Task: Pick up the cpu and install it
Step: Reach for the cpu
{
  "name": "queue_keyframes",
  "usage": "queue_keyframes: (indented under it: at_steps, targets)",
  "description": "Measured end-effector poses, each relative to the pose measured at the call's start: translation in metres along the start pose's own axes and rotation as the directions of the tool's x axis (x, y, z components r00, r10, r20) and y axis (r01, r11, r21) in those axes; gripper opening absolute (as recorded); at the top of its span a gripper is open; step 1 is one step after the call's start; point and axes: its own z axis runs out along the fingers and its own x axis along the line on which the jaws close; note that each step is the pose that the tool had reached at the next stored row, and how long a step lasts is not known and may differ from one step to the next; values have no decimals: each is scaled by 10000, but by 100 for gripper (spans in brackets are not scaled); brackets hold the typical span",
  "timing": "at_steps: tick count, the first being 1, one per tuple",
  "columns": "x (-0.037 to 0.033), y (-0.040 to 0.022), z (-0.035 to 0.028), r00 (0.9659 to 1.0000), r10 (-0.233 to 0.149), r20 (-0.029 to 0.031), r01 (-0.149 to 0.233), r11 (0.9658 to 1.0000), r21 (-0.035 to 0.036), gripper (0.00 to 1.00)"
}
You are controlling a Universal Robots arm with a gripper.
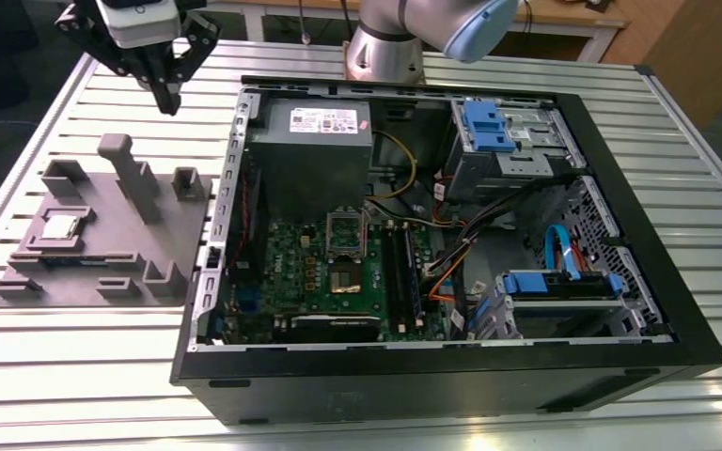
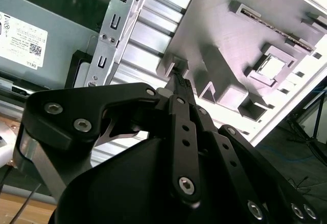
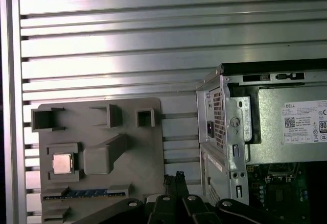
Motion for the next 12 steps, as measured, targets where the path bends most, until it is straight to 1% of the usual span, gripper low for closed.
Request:
queue_keyframes:
  at_steps: [12]
  targets:
    - [24,-2,10,10000,2,-30,-2,10000,2,10]
